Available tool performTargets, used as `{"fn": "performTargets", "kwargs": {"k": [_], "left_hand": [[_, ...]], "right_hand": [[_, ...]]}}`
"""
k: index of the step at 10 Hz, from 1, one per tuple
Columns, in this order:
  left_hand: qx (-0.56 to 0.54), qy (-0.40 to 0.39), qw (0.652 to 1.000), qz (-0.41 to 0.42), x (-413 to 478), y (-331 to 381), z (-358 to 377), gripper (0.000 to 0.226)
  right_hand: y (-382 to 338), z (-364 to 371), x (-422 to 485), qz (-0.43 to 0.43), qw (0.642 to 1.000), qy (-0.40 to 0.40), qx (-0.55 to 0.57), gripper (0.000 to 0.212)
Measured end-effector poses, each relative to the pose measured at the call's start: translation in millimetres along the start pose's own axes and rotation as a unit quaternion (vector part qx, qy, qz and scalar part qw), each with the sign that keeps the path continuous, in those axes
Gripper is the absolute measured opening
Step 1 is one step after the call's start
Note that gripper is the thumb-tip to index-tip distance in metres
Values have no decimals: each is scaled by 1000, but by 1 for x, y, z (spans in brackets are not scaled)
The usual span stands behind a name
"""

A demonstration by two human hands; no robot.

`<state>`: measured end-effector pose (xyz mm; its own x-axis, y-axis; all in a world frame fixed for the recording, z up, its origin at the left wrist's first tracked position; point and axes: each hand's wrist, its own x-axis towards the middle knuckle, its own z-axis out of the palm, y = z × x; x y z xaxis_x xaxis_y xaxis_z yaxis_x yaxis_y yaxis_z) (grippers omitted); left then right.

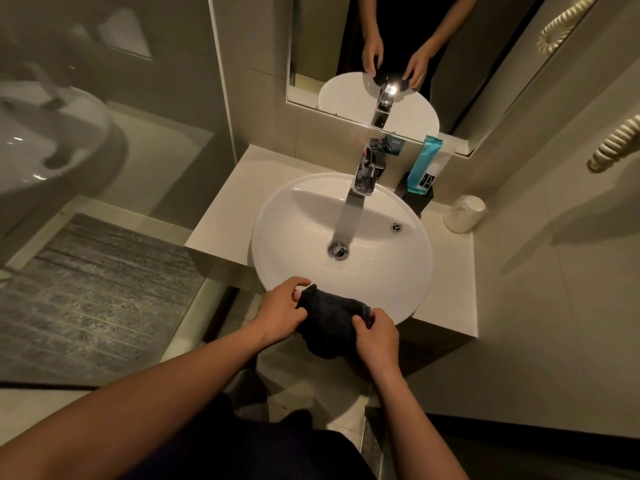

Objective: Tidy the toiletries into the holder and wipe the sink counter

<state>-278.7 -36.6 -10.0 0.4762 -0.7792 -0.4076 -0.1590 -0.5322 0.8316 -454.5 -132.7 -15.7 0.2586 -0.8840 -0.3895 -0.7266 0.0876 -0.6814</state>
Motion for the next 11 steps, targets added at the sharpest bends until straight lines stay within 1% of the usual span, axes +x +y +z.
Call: {"fn": "performTargets", "kwargs": {"k": [1, 2, 3, 4, 5, 6, 7, 8, 9, 10, 11], "left_hand": [[23, 30, 999, 13, -1, 0, 6, 59], [78, 51, 995, 30, 2, -2, 6, 57], [126, 59, 990, 35, 4, -6, 4, 54], [170, 79, 981, 51, 7, -8, 2, 54], [245, 62, 955, 153, 5, -9, 0, 51], [407, -22, 866, 288, 7, -15, 2, 64], [526, -99, 798, 277, 16, -29, 7, 75], [556, -98, 782, 265, 20, -35, 7, 68], [560, -96, 778, 267, 20, -35, 3, 63], [563, -95, 775, 270, 19, -35, -3, 62], [572, -106, 772, 255, 14, -29, -13, 74]], "right_hand": [[-3, 3, -2, 6, 999, 18, -50, 26], [-6, 4, -5, 0, 996, 26, -83, 31], [-6, 2, -7, -15, 992, 30, -122, 47], [1, -3, -4, -59, 980, 35, -187, 54], [10, -9, 1, -172, 947, 45, -266, 56], [16, -11, 8, -291, 900, -47, -322, 73], [24, -7, 13, -317, 859, -121, -384, 76], [34, -3, 15, -311, 853, -103, -406, 66], [37, 1, 16, -310, 852, -92, -411, 63], [34, -3, 17, -315, 852, -101, -405, 65], [25, -11, 14, -307, 845, -129, -419, 80]]}}
